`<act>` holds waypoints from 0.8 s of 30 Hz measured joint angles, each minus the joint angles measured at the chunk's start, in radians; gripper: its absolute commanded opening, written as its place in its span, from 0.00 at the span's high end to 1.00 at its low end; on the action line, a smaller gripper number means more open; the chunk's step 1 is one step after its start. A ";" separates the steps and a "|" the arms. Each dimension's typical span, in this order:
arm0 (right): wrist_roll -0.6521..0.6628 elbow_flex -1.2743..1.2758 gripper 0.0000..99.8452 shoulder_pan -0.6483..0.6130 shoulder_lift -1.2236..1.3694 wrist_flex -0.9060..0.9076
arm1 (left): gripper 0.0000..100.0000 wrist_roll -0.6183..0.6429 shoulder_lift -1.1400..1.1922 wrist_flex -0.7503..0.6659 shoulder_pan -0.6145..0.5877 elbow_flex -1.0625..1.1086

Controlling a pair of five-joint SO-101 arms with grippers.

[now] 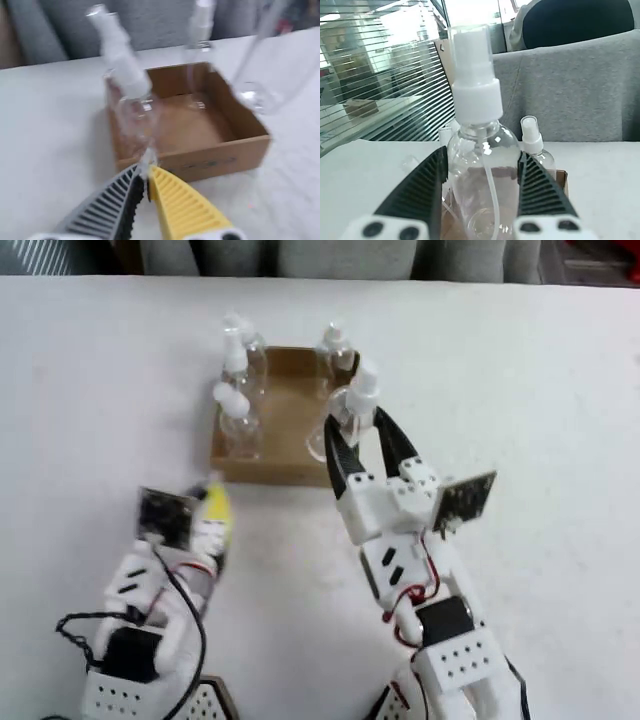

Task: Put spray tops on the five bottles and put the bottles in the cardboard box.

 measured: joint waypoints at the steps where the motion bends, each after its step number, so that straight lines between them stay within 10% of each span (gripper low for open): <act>1: 0.000 -0.014 0.98 0.000 0.048 -0.025 | 0.98 0.000 0.000 0.000 -0.063 0.015; 7: 0.006 -0.037 0.98 0.000 0.316 -0.250 | 0.98 -0.005 0.000 0.002 -0.315 0.106; 24: 0.066 -0.288 0.98 0.071 0.945 -0.502 | 0.98 -0.006 -0.002 0.002 -0.362 0.106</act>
